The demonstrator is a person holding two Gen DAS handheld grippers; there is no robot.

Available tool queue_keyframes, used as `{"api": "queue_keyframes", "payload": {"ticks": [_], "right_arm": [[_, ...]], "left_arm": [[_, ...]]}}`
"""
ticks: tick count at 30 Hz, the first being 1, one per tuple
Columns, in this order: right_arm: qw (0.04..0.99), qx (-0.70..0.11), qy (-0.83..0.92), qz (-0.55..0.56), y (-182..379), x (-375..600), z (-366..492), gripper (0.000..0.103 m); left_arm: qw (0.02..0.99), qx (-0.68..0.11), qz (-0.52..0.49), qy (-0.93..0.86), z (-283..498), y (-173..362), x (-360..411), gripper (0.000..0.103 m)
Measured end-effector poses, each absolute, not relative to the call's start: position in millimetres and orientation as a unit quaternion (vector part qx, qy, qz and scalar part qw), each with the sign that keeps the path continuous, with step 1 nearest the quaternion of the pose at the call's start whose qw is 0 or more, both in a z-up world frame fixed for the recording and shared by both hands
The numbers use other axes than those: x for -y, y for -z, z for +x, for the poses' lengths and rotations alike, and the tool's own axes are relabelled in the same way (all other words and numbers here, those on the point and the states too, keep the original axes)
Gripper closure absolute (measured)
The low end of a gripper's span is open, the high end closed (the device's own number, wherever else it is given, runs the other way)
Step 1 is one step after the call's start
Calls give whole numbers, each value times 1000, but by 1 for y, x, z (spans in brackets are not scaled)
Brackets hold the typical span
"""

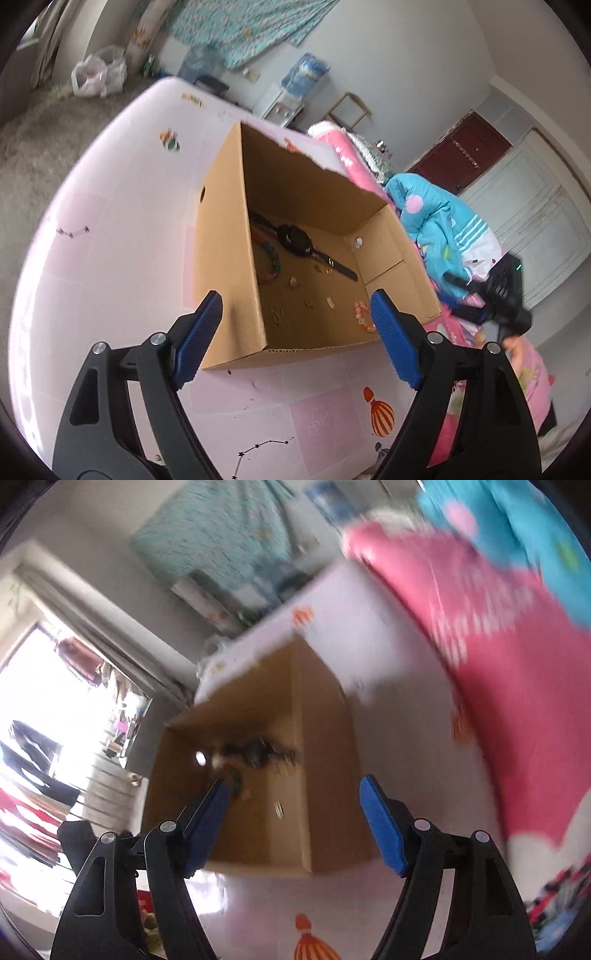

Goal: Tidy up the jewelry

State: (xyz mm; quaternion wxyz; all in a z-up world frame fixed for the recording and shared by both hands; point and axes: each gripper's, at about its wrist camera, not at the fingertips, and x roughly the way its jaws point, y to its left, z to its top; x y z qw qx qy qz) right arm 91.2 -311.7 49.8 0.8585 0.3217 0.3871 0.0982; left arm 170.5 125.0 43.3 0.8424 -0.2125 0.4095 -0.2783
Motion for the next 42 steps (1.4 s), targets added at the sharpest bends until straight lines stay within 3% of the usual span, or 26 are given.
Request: {"api": "queue_keyframes", "payload": {"ticks": [8, 30, 36, 42], "right_arm": [[864, -416, -103, 263, -48, 272, 102, 29], [863, -413, -79, 280, -36, 265, 51, 29], [867, -385, -85, 304, -32, 274, 42, 29], [906, -325, -44, 269, -45, 271, -4, 29]], "left_arm": [[850, -421, -201, 245, 169, -42, -111, 23], [845, -435, -209, 230, 105, -40, -110, 23], [860, -418, -186, 228, 97, -41, -107, 23], [920, -334, -103, 176, 50, -63, -105, 17]]}}
